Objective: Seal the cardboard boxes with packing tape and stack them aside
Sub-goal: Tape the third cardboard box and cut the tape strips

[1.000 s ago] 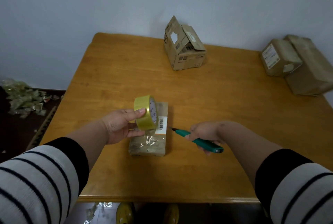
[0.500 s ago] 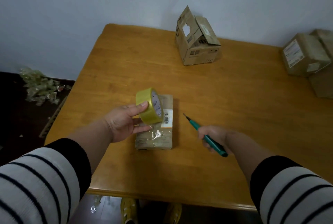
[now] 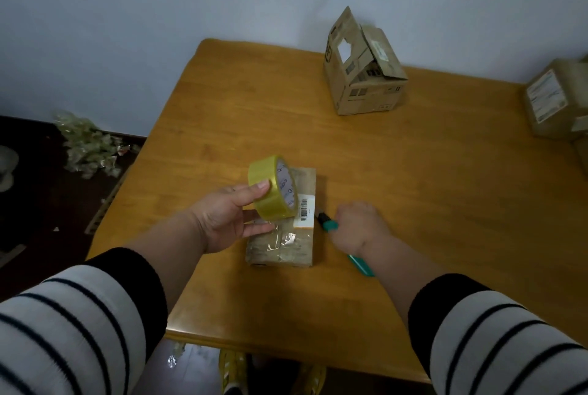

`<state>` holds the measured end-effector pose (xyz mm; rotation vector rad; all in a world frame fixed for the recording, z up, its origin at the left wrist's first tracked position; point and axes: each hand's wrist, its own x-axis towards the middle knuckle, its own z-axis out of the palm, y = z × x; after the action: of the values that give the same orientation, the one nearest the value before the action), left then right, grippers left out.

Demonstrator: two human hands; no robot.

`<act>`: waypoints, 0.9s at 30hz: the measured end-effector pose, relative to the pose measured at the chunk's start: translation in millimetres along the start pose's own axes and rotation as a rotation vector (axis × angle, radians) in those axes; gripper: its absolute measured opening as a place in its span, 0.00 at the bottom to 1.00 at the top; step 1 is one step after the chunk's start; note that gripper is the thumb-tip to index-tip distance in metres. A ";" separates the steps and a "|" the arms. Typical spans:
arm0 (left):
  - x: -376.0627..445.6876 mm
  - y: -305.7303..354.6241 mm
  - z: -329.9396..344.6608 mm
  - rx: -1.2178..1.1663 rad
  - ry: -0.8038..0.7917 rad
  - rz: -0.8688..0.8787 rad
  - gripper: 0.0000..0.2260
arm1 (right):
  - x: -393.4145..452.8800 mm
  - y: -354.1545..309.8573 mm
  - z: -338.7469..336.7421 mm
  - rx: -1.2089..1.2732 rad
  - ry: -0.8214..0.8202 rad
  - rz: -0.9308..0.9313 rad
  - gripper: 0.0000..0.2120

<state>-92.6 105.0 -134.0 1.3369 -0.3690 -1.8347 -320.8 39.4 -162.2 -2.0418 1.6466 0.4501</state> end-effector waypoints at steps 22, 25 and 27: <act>-4.6 3.2 -7.5 -0.271 0.038 0.036 0.27 | -12.1 -51.4 -13.6 0.738 -0.182 -0.157 0.07; -5.9 6.0 -7.3 -0.223 0.041 0.031 0.26 | -15.1 -58.8 -23.1 0.884 -0.192 -0.163 0.08; -8.0 8.6 -7.1 -0.204 0.039 0.033 0.26 | -17.3 -64.0 -25.8 0.898 -0.205 -0.166 0.12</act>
<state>-81.7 107.2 -126.0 1.2168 -0.1775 -1.7653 -263.3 49.9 -121.5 -1.3726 1.2116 -0.1362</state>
